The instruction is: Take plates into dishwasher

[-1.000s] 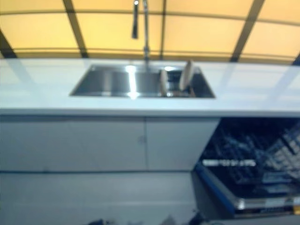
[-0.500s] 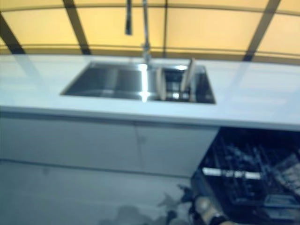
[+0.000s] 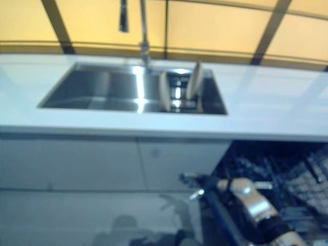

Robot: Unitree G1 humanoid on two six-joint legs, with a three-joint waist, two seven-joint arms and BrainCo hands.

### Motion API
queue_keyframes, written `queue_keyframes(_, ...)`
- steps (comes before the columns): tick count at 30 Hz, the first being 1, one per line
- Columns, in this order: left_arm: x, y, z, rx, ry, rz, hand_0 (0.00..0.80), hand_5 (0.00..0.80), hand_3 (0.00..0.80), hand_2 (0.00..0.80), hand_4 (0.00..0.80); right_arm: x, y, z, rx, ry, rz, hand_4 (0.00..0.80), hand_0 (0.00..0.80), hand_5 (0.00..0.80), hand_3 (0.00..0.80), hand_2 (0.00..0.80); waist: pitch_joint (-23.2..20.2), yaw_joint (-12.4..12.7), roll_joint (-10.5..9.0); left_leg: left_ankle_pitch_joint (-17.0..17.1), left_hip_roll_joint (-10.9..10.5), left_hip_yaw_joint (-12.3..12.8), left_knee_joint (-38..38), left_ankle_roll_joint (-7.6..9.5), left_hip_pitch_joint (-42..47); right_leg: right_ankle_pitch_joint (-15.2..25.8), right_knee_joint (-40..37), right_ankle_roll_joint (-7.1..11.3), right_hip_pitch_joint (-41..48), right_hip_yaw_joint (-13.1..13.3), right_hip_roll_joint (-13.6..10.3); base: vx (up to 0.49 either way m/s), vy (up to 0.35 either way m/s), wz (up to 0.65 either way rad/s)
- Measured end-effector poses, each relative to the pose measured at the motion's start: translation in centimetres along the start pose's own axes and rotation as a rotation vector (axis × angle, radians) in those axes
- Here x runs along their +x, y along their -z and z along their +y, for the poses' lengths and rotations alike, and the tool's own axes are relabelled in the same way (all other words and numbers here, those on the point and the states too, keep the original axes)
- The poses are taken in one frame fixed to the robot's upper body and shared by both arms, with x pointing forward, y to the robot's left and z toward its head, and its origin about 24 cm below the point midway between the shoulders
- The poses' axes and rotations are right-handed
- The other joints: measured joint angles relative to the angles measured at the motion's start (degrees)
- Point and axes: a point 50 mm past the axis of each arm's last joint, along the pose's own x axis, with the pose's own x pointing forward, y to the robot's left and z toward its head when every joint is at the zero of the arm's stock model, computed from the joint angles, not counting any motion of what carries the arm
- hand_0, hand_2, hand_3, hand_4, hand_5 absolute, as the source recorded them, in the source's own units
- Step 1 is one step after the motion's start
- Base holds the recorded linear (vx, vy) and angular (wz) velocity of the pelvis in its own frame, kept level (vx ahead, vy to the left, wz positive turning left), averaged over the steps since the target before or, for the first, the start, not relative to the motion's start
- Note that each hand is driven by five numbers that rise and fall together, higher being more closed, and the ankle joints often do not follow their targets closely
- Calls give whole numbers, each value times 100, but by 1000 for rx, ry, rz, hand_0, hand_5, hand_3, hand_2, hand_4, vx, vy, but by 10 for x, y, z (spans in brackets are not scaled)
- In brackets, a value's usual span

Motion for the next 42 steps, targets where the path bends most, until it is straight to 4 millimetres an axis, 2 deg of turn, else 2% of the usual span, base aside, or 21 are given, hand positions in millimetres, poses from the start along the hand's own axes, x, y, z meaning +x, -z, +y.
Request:
queue_keyframes(1, 0, 3, 1, -16, -4, 7, 0, 0, 0, 0, 0, -1, -6, -4, 13, -1, -29, 0, 0, 0, 0, 0, 6, 44, -20, -47, 0, 10, 188, -23, -46, -68, 7, -58, 11, -43, -1, 125, -160, -14)
queue_keyframes(2, 0, 3, 5, -40, -19, 5, 0, 0, 0, 0, 0, 1, -15, -8, 19, 0, -66, 0, 0, 0, 0, 0, 43, 161, -118, -294, -61, 44, 973, -156, -308, -288, 299, -89, -33, -111, -13, 176, -148, -37)
queue_keyframes(3, -1, 5, 8, -51, -30, 6, 0, 0, 0, 0, 0, 1, -21, -10, 30, 5, -105, 0, 0, 0, 0, 0, 19, 267, -252, -323, -172, 68, 1787, -178, -633, -305, 266, -220, 24, -22, -52, 211, -70, -41)
queue_keyframes(4, -1, 9, 6, -72, -28, 12, 0, 0, 0, 0, 0, -3, -33, -16, 34, 33, -165, 0, 0, 0, 0, 0, 75, 345, -312, -228, -247, 94, 2961, -162, -1126, -303, 82, -269, 232, 40, -66, 200, 17, -37)
queue_keyframes(6, -1, 17, -4, -75, -1, 22, 0, 0, 0, 0, 0, -10, -58, -28, 52, 121, -319, 0, 0, 0, 0, 0, 195, 503, -386, 64, -314, 117, 4041, -39, -1760, -222, -167, -390, 593, 36, -141, 347, 160, -42)
queue_keyframes(7, -2, 24, -6, -77, 3, 37, 0, 0, 0, 0, 0, -9, -65, -32, 55, 153, -358, 0, 0, 0, 0, 0, 199, 501, -363, 0, -270, 197, 3747, -50, -1793, -221, -281, -386, 692, -34, -139, 443, 224, -38)
queue_keyframes(8, -3, 31, -10, -79, 9, 56, 0, 0, 0, 0, 0, -10, -76, -38, 52, 240, -422, 0, 0, 0, 0, 0, 209, 484, -314, 32, -269, 511, 2729, -43, -1851, -261, -749, -313, 918, -40, -96, 321, 155, -19)
queue_keyframes(9, -2, 29, -17, -84, 26, 51, 0, 0, 0, 0, 0, -15, -83, -45, 40, 291, -442, 0, 0, 0, 0, 0, 205, 489, -113, 181, -135, 673, 2025, 53, -1850, -417, -756, -95, 1017, -34, 119, 336, 137, -31)
queue_keyframes(10, -1, 27, -29, -90, 53, 38, 0, 0, 0, 0, 0, -25, -98, -54, -10, 364, -457, 0, 0, 0, 0, 0, 276, 625, 352, 148, 250, 683, 1423, -71, -1971, -551, 287, -354, 775, -81, 508, 306, 164, -18)
queue_keyframes(11, 0, 14, -28, -81, 45, -5, 0, 0, 0, 0, 0, -40, -112, -67, -33, 490, -515, 0, 0, 0, 0, 0, 396, 655, 445, 690, 351, 543, 1218, -177, -2145, -1306, 801, -463, 873, -102, 563, 264, 193, -11)
queue_keyframes(13, 0, 14, -27, -43, 42, -4, 0, 0, 0, 0, 0, -51, -114, -79, 31, 621, -547, 0, 0, 0, 0, 0, 322, 815, 212, 954, 69, 550, 676, 82, -1863, -1298, 692, -383, 1001, 24, 396, 199, 175, -18)
queue_keyframes(15, 0, 13, -21, -45, 26, -8, 0, 0, 0, 0, 0, -64, -141, -88, -6, 715, -646, 0, 0, 0, 0, 0, 266, 785, 128, 994, -43, 708, 624, 170, -1731, -1330, 639, -302, 1092, 36, 293, 209, 106, -12)
queue_keyframes(17, 0, 5, -16, -43, 16, -25, 0, 0, 0, 0, 0, -83, -159, -96, -34, 824, -704, 0, 0, 0, 0, 0, 185, 769, 109, 1400, -128, 802, 452, 355, -1564, -1455, 671, -134, 1165, 35, 202, 160, 50, 2)
queue_keyframes(21, 0, -8, 1, -7, -21, -57, 0, 0, 0, 0, 0, -109, -164, -124, 22, 1027, -686, 0, 0, 0, 0, 0, -172, 790, -297, 1410, -493, 857, 184, 521, -1494, -1498, 387, 116, 1276, 19, -129, 82, 18, 7)
queue_keyframes(23, 0, -13, 2, 14, -20, -67, 0, 0, 0, 0, 0, -119, -168, -135, 66, 1105, -674, 0, 0, 0, 0, 0, -213, 830, -356, 1384, -582, 842, 126, 544, -1474, -1417, 109, 182, 1410, -30, -187, 73, 29, 12)
queue_keyframes(28, 1, -15, -6, 29, 11, -67, 0, 0, 0, 0, 0, -142, -176, -155, 143, 1293, -597, 0, 0, 0, 0, 0, -193, 1059, -329, 1327, -649, 792, 136, 541, -1482, -1195, -422, 217, 1664, -88, -203, 80, 57, 3)
queue_keyframes(33, 2, -19, -9, 47, 21, -74, 0, 0, 0, 0, 0, -142, -186, -164, 213, 1363, -538, 0, 0, 0, 0, 0, -144, 1164, -356, 1172, -670, 741, 360, 515, -1620, -1183, -550, 203, 1744, -160, -209, 94, 104, 6)
queue_keyframes(37, 2, -32, -9, 62, 24, -99, 0, 0, 0, 0, 0, -150, -179, -169, 265, 1444, -481, 0, 0, 0, 0, 0, -70, 1268, -453, 1074, -744, 690, 416, 543, -1677, -1200, -561, 228, 1752, -181, -247, 154, 121, 8)
queue_keyframes(40, 2, -36, -14, 118, 50, -108, 0, 0, 0, 0, 0, -162, -164, -173, 311, 1521, -407, 0, 0, 0, 0, 0, 112, 1176, -194, 1018, -598, 546, 83, 598, -1394, -1278, 946, 334, 1173, -176, -213, 223, 126, 25)
queue_keyframes(41, 2, -32, -15, 131, 55, -98, 0, 0, 0, 0, 0, -163, -162, -174, 311, 1530, -383, 0, 0, 0, 0, 0, 170, 1080, -111, 1174, -559, 526, 0, 707, -1265, -1325, 1513, 363, 977, -171, -246, 220, 10, 17)
queue_keyframes(42, 2, -27, -12, 139, 52, -83, 0, 0, 0, 0, 0, -161, -160, -174, 292, 1533, -350, 0, 0, 0, 0, 0, 202, 1037, -140, 1172, -615, 512, -87, 759, -1127, -1497, 1844, 391, 801, -162, -376, 210, -82, 11)
